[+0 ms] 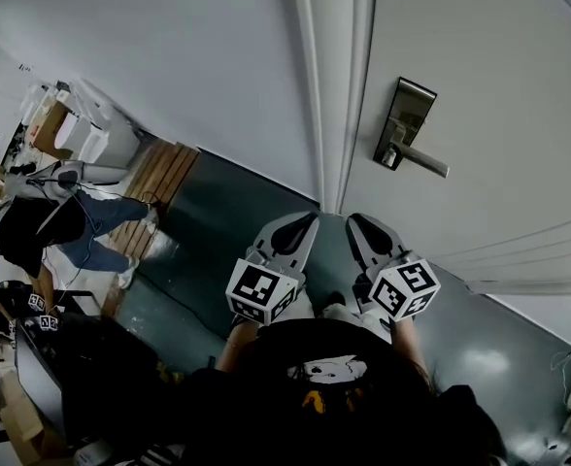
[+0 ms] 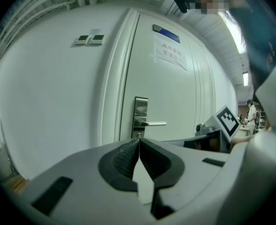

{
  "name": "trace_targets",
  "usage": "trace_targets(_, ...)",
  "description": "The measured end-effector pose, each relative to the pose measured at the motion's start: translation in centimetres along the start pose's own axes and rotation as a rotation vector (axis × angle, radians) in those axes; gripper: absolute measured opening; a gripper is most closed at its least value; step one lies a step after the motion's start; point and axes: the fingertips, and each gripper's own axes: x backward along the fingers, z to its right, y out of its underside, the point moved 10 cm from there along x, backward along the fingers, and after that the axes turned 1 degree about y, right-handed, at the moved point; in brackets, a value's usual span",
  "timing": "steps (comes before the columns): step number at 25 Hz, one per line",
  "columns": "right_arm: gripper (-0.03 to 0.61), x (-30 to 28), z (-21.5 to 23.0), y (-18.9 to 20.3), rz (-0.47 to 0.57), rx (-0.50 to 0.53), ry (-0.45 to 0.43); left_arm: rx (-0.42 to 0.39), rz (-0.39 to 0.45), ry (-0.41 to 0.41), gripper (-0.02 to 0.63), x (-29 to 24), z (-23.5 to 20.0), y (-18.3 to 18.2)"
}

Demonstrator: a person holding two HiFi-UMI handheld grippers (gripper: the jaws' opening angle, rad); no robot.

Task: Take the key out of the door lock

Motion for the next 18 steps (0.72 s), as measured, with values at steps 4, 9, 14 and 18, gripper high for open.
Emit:
trace_targets(4, 0.014, -0.8, 0.5, 0.0, 0.02, -0.021, 0.054, -0.007, -0.017, 0.057, 0.009, -1.2, -1.4, 0.0)
trace_targets(9, 0.019, -1.9, 0.9, 0.1, 0.046, -0.043, 0.13, -0.017, -0.027, 0.127, 0.009, -2.4, -3.3, -0.3)
trace_targets(14, 0.052, -2.7, 1.8, -0.2, 0.074, -0.061, 0.205, -0.029, -0.022, 0.195, 0.011, -3.4, -4.8, -0.7)
trace_targets(18, 0.063, -3.1, 2.9, -0.6, 0.105, -0.083, 0.269, -0.038, -0.019, 0.238, 0.009, -4.3, -5.8, -1.0)
